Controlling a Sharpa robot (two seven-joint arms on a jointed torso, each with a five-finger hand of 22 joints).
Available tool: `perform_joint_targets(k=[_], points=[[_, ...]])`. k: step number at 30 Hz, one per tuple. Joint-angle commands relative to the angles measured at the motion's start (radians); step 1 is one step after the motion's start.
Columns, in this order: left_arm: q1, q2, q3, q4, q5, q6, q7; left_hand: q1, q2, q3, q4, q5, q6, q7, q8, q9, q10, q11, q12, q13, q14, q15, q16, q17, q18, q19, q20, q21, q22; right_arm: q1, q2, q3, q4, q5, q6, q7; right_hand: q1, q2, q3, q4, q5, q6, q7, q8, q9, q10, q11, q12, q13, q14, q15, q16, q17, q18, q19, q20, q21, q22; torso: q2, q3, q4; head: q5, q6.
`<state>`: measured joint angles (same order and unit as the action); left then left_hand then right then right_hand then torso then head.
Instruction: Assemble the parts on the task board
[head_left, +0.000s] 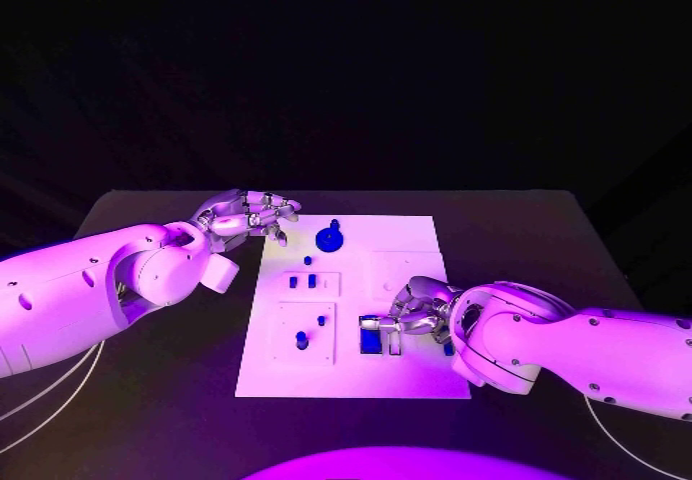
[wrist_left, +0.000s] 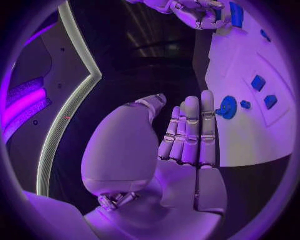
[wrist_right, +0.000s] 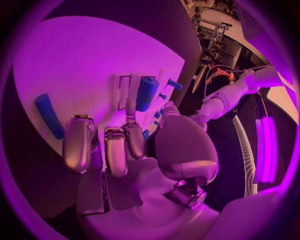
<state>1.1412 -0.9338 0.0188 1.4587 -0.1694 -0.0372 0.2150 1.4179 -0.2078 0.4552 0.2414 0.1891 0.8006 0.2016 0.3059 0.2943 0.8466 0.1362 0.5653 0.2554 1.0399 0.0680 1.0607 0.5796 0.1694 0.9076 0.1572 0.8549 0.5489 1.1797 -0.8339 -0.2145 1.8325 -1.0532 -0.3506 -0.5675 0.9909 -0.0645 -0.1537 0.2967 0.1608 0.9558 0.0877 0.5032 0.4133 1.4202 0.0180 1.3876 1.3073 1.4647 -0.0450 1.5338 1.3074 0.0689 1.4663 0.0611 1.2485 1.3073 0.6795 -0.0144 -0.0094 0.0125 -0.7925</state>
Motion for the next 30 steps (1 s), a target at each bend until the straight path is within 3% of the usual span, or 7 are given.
perform_joint_targets(k=[1,8,15,30], points=[[0.0,0.001,0.001,0.003,0.004,0.017,0.004,-0.004,0.001,-0.004,-0.001,0.001,-0.005,0.0,0.005,-0.001,-0.005,0.001,0.005,-0.001,-0.007,-0.001,-0.004,-0.001,0.014,-0.001,0.006,-0.003,-0.001,-0.002,-0.009,0.0,0.013,-0.028,-0.008,0.022,0.004,0.01,0.013,-0.001,0.001,-0.007,-0.002,0.007,0.002,0.002,-0.006,-0.002,0.048,0.088,-0.008,0.003,0.172,-0.011,0.017,-0.006,-0.003,0.187,0.0,-0.0004,0.0,0.001,-0.001],[0.0,0.0,0.001,0.003,0.004,0.016,0.003,-0.003,0.001,-0.005,-0.001,0.001,-0.005,0.0,0.006,-0.001,-0.005,0.001,0.006,-0.001,-0.008,-0.001,-0.004,-0.001,0.014,0.0,0.006,-0.004,-0.001,-0.003,-0.03,0.0,0.039,-0.039,0.029,0.047,0.121,0.03,0.022,-0.007,-0.004,-0.012,-0.003,0.014,0.001,0.005,-0.007,-0.002,0.055,0.088,-0.009,0.004,0.173,-0.012,0.018,-0.007,0.001,0.188,0.0,-0.0001,-0.0005,0.002,-0.004],[0.0,0.0,0.001,0.003,0.004,0.016,0.003,-0.003,0.001,-0.005,-0.001,0.001,-0.005,0.0,0.006,-0.001,-0.005,0.001,0.006,-0.001,-0.008,-0.001,-0.004,-0.001,0.014,0.0,0.006,-0.004,-0.001,-0.007,-0.032,0.0,0.047,-0.057,0.047,0.058,0.299,0.032,0.031,-0.028,-0.002,0.0,-0.01,0.027,-0.001,0.017,-0.014,0.008,0.072,0.089,-0.014,0.005,0.176,-0.014,0.022,-0.011,0.012,0.19,0.0,-0.0005,-0.0005,0.002,-0.006],[0.0,-0.002,0.001,0.004,0.004,0.017,0.002,-0.003,0.001,-0.005,-0.001,0.001,-0.005,0.0,0.006,-0.001,-0.005,0.001,0.006,-0.001,-0.008,-0.001,-0.004,-0.001,0.014,0.0,0.006,-0.004,-0.001,-0.018,-0.012,-0.001,0.029,-0.088,0.055,0.04,0.325,0.035,0.036,-0.013,-0.002,0.026,-0.022,0.047,0.006,0.034,-0.023,0.025,0.092,0.09,-0.022,0.008,0.184,-0.017,0.028,-0.017,0.031,0.195,0.0,-0.0008,0.0005,0.002,-0.007]])
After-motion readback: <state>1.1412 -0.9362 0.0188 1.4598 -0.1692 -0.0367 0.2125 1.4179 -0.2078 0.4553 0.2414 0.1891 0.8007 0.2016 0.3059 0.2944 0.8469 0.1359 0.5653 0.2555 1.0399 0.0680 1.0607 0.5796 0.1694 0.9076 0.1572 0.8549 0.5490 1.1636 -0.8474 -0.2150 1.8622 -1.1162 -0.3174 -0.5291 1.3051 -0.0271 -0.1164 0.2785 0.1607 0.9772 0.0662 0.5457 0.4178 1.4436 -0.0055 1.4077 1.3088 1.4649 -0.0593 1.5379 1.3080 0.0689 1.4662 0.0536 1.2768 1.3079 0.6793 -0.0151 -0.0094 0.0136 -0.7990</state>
